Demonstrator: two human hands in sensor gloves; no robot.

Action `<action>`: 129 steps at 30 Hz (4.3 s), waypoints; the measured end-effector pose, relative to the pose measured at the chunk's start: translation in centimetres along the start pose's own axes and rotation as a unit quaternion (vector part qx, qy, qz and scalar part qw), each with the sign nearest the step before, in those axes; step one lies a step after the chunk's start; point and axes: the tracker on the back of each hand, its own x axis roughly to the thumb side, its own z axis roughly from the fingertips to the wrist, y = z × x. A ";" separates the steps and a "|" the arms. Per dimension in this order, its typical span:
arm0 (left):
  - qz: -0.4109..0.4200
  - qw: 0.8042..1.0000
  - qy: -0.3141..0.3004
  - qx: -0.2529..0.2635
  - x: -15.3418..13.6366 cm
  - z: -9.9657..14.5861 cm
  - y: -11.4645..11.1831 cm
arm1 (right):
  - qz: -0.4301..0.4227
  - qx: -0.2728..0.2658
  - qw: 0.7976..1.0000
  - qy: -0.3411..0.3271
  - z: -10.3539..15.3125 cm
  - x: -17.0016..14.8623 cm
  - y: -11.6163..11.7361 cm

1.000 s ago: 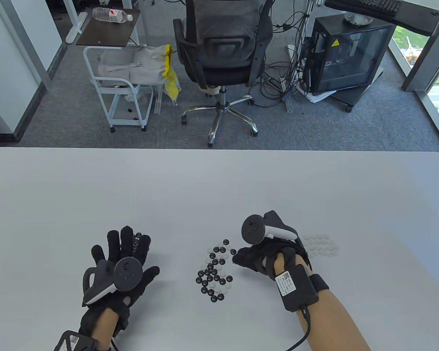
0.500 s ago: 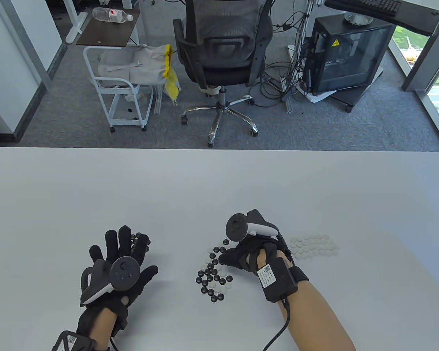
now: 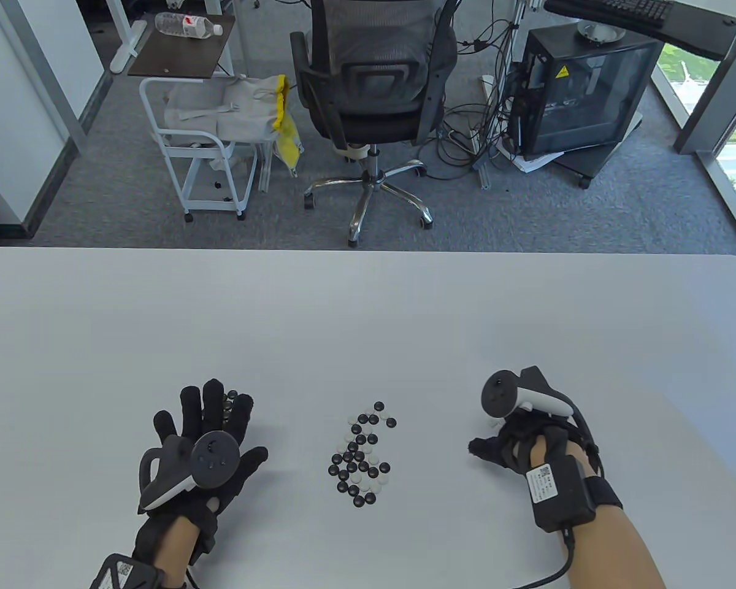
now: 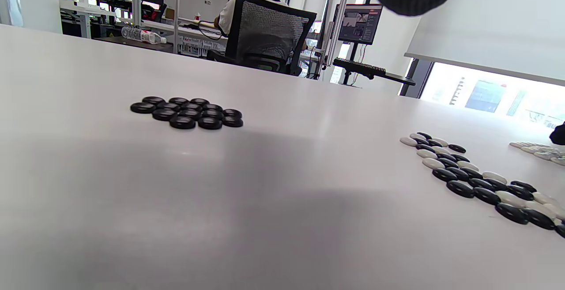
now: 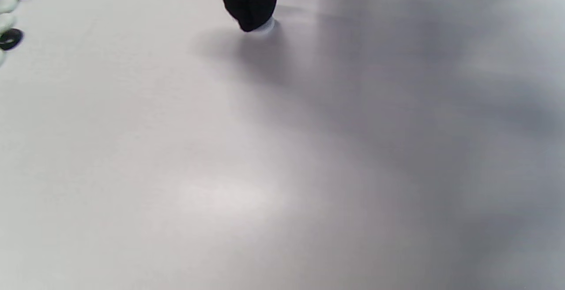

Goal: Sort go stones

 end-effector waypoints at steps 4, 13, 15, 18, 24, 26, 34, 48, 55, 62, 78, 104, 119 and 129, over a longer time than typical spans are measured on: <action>-0.002 1.000 0.001 -0.005 0.0 -0.2 -0.2 | -0.039 -0.015 0.998 0.040 1.1 -4.1 0.7; -0.007 1.000 0.005 -0.015 0.1 -0.4 -0.5 | -0.087 -0.035 0.994 0.062 1.1 -7.3 1.3; -0.007 1.000 0.006 -0.016 0.1 -0.4 -0.5 | -0.091 -0.038 0.993 0.062 1.0 -7.4 1.3; -0.006 1.000 0.007 -0.016 0.1 -0.4 -0.5 | -0.096 -0.041 0.992 0.063 0.8 -7.5 1.1; -0.002 1.000 0.008 -0.013 0.0 -0.4 -0.4 | -0.144 -0.072 0.986 0.047 1.1 -7.2 -0.6; -0.001 1.000 0.009 -0.012 -0.1 -0.4 -0.4 | -0.152 -0.080 0.985 0.027 1.2 -6.2 -1.5; 0.000 1.000 0.007 -0.011 -0.1 -0.4 -0.4 | -0.101 -0.072 0.988 -0.087 -1.1 3.2 -3.9; 0.014 1.000 0.002 0.001 -0.5 0.0 -0.1 | -0.036 -0.021 0.987 -0.157 -7.0 14.4 -3.4; 0.016 1.000 0.002 0.000 -0.5 0.0 0.0 | -0.050 -0.018 0.988 -0.142 -8.1 14.0 -3.4; 0.013 1.000 0.001 -0.002 -0.5 0.0 0.0 | -0.046 -0.026 0.994 -0.092 -7.1 10.6 -3.8; 0.010 1.000 0.006 -0.005 -0.4 -0.1 -0.1 | -0.047 -0.012 0.999 0.008 -0.2 -2.0 0.0; 0.003 1.000 0.007 -0.011 0.0 -0.4 -0.3 | -0.092 -0.080 0.992 -0.034 -0.4 1.7 -4.5; 0.012 1.000 0.003 -0.001 -0.3 0.0 0.0 | 0.014 -0.015 0.987 -0.157 -7.9 18.1 -3.9; 0.017 1.000 0.004 -0.010 -0.5 -0.1 -0.1 | -0.012 -0.068 0.993 -0.091 -10.6 16.8 -5.6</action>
